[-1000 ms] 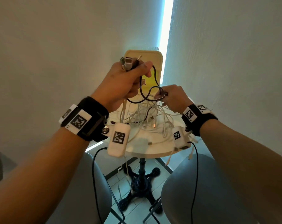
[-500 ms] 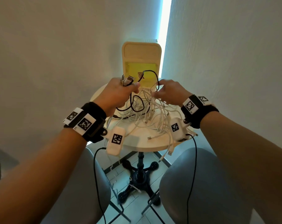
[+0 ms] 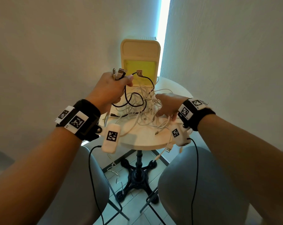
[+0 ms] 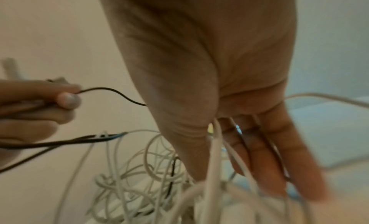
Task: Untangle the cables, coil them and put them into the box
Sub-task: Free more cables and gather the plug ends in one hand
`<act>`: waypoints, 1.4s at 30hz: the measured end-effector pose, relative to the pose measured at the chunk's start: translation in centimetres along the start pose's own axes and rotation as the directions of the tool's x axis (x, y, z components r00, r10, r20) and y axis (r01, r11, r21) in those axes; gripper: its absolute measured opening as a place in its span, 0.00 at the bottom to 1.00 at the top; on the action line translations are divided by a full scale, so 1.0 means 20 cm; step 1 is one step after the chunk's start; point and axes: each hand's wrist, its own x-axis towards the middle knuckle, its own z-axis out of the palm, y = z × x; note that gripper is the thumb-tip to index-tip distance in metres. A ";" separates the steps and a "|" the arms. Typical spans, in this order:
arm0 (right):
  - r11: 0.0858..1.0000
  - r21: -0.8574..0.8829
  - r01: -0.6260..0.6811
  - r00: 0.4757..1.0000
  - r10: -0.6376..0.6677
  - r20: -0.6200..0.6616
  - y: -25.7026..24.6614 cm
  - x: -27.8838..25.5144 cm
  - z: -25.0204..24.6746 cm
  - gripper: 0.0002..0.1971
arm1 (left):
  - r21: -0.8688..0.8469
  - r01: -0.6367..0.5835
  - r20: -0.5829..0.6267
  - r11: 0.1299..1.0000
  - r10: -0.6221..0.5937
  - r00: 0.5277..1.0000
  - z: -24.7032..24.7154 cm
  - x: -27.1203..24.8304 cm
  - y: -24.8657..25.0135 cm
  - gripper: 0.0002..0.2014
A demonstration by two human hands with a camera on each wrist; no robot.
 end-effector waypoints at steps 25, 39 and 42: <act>0.908 0.354 0.222 0.970 -0.168 -0.176 -0.18 0.09 -0.26 0.19 | -0.089 -0.024 0.144 0.996 0.036 0.989 0.00 0.04 0.02 0.14; 0.631 0.460 0.625 0.729 -0.260 -0.633 -0.21 0.06 -0.39 0.12 | 0.102 0.146 -0.042 0.984 -0.143 0.989 0.00 0.12 -0.17 0.15; 0.615 0.392 0.684 0.668 -0.312 -0.676 -0.23 0.00 -0.42 0.14 | 0.077 0.162 -0.078 0.984 -0.156 0.985 0.02 0.13 -0.17 0.16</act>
